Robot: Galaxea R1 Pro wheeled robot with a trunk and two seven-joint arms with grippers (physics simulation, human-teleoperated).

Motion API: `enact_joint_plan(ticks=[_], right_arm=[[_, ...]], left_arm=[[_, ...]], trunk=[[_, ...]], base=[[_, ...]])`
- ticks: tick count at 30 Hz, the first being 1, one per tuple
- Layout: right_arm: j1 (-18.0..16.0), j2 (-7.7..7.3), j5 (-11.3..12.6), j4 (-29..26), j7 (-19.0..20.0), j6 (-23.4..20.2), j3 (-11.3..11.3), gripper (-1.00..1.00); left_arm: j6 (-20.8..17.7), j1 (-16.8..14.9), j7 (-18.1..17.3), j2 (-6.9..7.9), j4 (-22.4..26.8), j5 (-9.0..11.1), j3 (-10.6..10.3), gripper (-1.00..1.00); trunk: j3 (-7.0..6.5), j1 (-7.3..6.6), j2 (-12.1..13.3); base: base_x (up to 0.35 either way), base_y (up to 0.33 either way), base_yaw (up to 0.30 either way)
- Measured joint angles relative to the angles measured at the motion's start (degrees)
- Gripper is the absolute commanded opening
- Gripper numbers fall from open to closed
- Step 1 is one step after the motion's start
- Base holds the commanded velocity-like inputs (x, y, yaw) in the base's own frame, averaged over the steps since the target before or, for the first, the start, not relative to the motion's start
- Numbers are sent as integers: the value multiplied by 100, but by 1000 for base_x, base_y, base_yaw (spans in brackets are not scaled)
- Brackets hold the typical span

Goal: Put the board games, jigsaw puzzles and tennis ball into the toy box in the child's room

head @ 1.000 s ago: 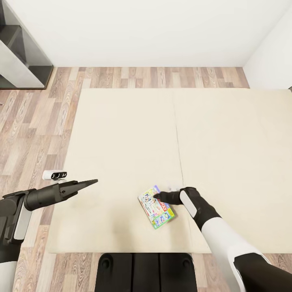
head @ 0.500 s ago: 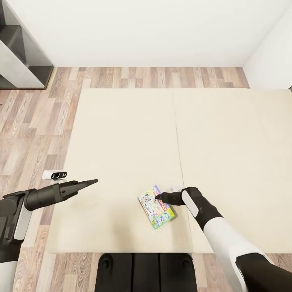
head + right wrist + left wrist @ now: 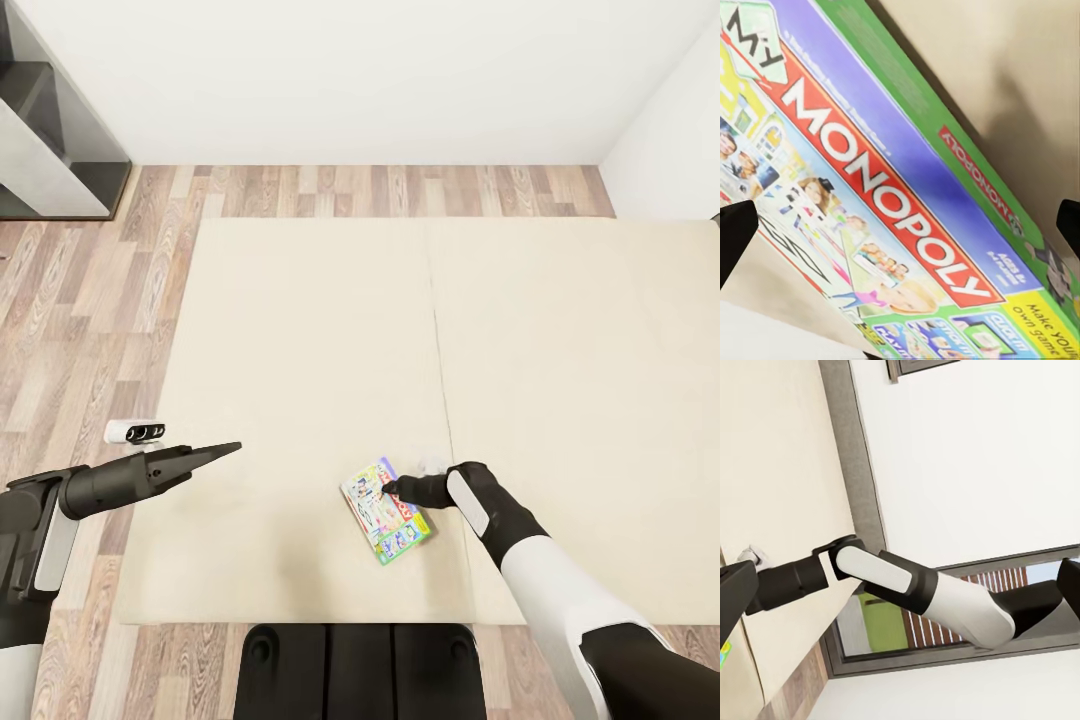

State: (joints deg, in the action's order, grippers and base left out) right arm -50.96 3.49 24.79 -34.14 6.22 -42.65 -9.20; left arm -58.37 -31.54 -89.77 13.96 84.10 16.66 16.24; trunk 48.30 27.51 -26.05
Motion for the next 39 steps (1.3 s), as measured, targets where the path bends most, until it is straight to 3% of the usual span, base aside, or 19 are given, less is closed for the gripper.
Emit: enact_joint_plan(ticks=[6,16,39], right_arm=[[0,29,8,330,67,1,6,100],[0,25,-12,452,693,12,18,100],[0,3,59,469,818,93,60,100]], left_arm=[[0,0,0,0,0,0,2,100],[-7,0,0,6,0,19,4,100],[-9,9,0,27,0,35,5,100]], trunk=[[0,0,0],[0,0,0],[0,0,0]], base=[[0,0,0],[0,0,0],[0,0,0]])
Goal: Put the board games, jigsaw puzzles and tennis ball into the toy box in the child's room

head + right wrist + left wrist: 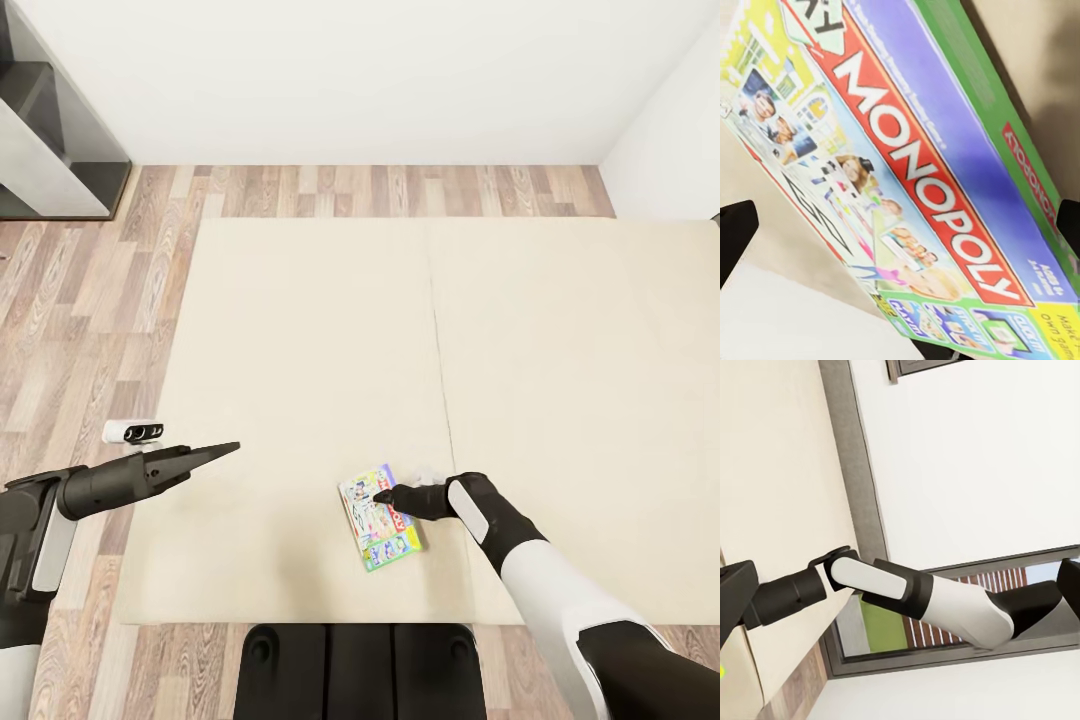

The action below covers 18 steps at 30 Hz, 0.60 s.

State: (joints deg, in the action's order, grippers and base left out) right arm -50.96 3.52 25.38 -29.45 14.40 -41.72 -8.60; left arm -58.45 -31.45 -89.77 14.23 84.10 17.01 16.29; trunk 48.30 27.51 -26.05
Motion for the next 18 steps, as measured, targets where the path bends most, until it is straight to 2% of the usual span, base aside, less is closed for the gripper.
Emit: enact_joint_plan(ticks=[7,12,16,18], right_arm=[[0,11,-4,5,349,6,7,100],[0,9,4,71,434,59,26,100],[0,54,-19,196,447,387,23,100],[0,31,-16,213,452,433,24,100]], left_arm=[[0,3,0,15,-11,4,5,100],[0,38,0,10,-22,12,3,100],[0,136,0,-19,-30,-7,-2,100],[5,149,0,-14,-33,-2,3,100]], trunk=[[0,0,0],[0,0,0],[0,0,0],[0,0,0]], base=[[0,0,0],[0,0,0],[0,0,0],[0,0,0]])
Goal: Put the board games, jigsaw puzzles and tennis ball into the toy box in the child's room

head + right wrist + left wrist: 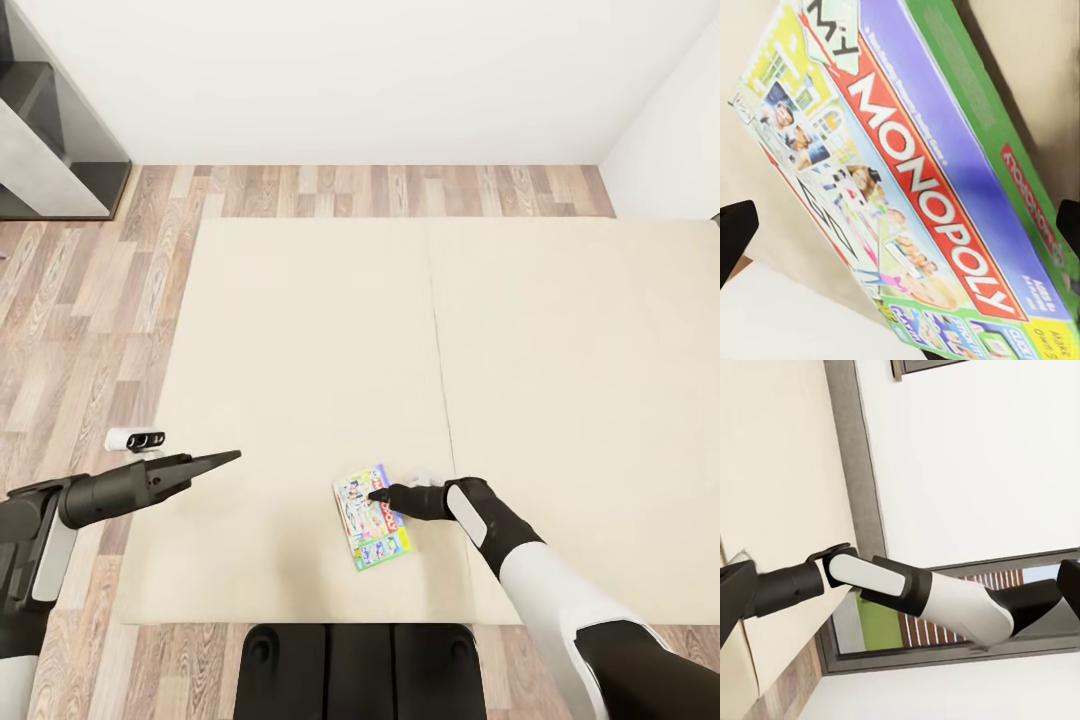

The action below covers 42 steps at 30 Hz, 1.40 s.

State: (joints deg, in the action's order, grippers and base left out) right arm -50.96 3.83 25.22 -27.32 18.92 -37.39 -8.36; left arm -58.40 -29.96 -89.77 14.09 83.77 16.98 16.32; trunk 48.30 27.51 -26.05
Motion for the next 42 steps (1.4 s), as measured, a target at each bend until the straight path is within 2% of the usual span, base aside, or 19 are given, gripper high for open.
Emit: enact_joint_plan(ticks=[5,13,19,32,42], right_arm=[[7,-37,-39,8,11,51,3,100],[9,-39,-73,3,8,73,3,100],[13,-42,-77,3,7,75,3,100],[11,-38,-78,3,7,82,2,100],[12,-24,-78,3,8,84,-4,100]], left_arm=[[7,41,0,-3,-33,-22,-3,100],[86,77,0,-16,-482,-43,-26,100],[136,86,0,16,-631,-41,-2,100],[144,88,0,28,-669,-32,7,100],[144,88,0,36,-670,-23,12,100]], trunk=[[0,0,0],[0,0,0],[0,0,0],[5,0,0],[79,0,0]], base=[[0,0,0],[0,0,0],[0,0,0],[0,0,0],[0,0,0]])
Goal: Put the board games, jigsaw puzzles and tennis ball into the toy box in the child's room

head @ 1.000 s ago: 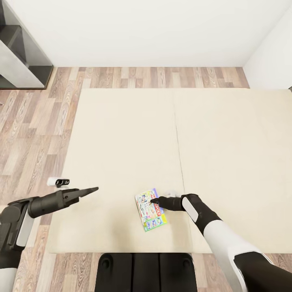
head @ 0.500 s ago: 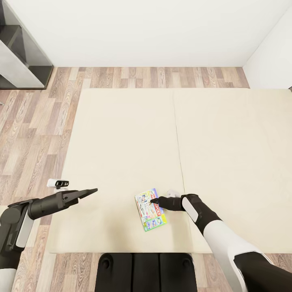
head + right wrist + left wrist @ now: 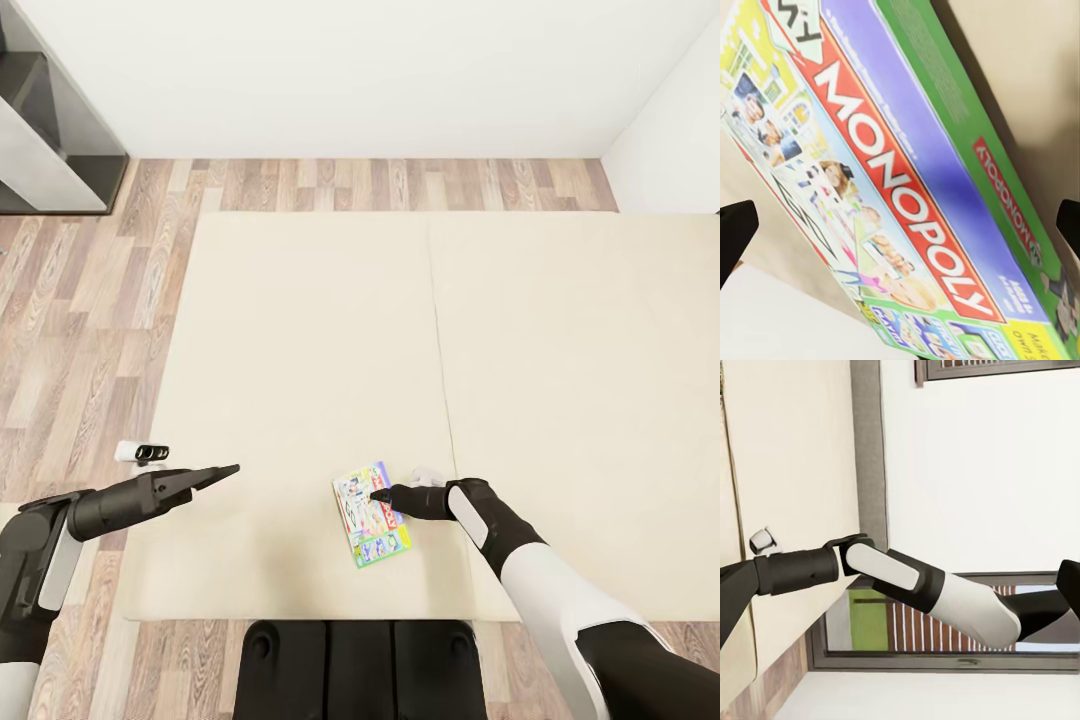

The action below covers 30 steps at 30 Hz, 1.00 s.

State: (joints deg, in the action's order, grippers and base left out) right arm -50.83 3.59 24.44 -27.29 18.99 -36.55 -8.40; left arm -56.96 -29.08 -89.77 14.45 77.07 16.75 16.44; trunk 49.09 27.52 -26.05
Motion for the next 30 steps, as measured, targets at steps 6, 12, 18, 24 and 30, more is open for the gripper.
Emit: enact_joint_plan(ticks=[6,12,18,24,30], right_arm=[[-1,16,-7,-4,0,0,-24,100],[-2,27,0,-14,7,-3,-25,100],[-2,28,23,-15,11,2,-25,100],[-5,27,25,-15,11,3,-27,100],[-5,32,-2,-14,5,0,-31,100]], left_arm=[[0,0,0,3,0,24,0,100],[0,1,0,4,1,25,1,100],[0,1,0,4,0,26,1,100],[0,1,0,3,0,26,1,100],[-1,1,0,4,1,26,1,100]], trunk=[[54,0,0],[109,-1,-1],[162,-1,-1],[207,-1,-2],[217,-2,-2]], base=[[0,0,0],[0,0,0],[0,0,0],[0,0,0],[0,28,0]])
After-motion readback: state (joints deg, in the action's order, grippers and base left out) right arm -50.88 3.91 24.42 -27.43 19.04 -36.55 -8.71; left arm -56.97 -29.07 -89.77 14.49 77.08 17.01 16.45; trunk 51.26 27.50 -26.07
